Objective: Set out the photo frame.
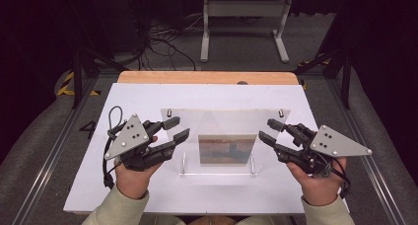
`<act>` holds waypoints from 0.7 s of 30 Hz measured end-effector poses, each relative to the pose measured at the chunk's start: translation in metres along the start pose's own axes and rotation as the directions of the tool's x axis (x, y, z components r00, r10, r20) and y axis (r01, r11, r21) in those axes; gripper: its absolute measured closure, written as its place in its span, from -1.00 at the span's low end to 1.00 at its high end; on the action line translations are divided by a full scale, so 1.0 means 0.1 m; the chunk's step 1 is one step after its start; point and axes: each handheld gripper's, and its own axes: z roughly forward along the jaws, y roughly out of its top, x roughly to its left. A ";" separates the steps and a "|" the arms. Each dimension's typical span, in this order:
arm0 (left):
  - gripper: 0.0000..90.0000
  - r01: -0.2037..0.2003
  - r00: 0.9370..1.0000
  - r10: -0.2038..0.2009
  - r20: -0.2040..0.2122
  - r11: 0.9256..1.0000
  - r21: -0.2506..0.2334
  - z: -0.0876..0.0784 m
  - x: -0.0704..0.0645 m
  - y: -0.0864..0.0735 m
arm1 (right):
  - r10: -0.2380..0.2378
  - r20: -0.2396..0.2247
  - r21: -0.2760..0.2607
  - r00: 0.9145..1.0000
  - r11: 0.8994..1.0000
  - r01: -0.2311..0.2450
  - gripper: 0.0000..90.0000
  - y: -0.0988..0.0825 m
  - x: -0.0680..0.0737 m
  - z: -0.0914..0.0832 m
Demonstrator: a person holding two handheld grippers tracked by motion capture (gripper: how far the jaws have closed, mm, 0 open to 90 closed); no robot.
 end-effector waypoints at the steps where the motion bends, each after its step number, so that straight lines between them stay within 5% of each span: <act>1: 0.21 0.003 1.000 -0.003 -0.002 1.000 0.002 0.00 0.01 -0.01 | -0.003 -0.001 0.001 1.000 1.000 0.003 0.23 0.00 -0.01 0.01; 21: -0.16 0.036 0.997 -0.033 -0.067 0.999 0.041 0.12 0.18 -0.17 | 0.025 0.064 0.077 0.998 0.997 -0.030 0.02 -0.20 -0.18 0.25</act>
